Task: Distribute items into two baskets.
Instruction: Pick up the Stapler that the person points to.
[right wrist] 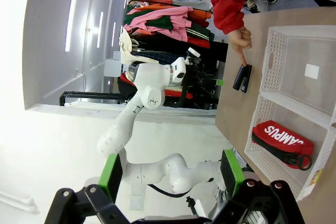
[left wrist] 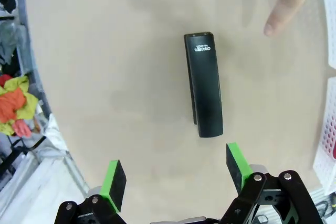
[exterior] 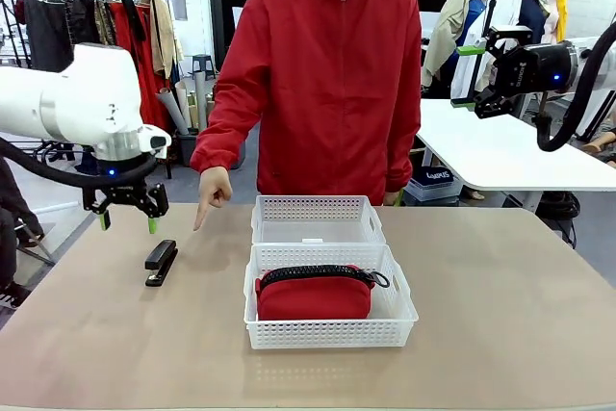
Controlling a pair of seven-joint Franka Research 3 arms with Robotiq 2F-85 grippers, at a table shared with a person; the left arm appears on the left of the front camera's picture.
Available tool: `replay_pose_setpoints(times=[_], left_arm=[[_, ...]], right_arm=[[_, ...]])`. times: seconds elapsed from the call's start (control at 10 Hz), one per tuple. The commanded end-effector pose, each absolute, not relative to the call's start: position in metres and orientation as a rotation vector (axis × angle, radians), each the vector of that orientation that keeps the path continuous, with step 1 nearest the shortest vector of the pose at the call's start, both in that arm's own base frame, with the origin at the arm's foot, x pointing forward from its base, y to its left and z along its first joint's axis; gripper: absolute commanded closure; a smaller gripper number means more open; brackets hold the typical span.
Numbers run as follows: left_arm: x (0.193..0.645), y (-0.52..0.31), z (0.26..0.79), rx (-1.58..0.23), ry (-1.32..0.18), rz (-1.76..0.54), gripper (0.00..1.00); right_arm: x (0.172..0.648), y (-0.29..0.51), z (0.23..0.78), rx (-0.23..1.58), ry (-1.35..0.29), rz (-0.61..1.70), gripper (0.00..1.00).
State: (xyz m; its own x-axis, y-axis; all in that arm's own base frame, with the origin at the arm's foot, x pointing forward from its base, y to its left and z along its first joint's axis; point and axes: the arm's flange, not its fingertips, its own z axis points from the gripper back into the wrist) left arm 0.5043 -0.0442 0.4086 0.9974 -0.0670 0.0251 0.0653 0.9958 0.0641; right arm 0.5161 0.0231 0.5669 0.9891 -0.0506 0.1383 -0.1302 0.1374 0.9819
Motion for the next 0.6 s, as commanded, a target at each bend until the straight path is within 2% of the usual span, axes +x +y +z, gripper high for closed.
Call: replay_pose_setpoints(times=[0.0, 0.5], left_arm=[[0.517, -0.044, 0.403, -0.014, -0.011, -0.113, 0.00], [0.539, -0.045, 0.364, -0.100, 0.018, -0.138, 0.00]], right_arm=[[0.514, 0.023, 0.568, 1.436, -0.153, 0.059, 0.00], [0.514, 0.023, 0.568, 1.436, -0.153, 0.059, 0.00]])
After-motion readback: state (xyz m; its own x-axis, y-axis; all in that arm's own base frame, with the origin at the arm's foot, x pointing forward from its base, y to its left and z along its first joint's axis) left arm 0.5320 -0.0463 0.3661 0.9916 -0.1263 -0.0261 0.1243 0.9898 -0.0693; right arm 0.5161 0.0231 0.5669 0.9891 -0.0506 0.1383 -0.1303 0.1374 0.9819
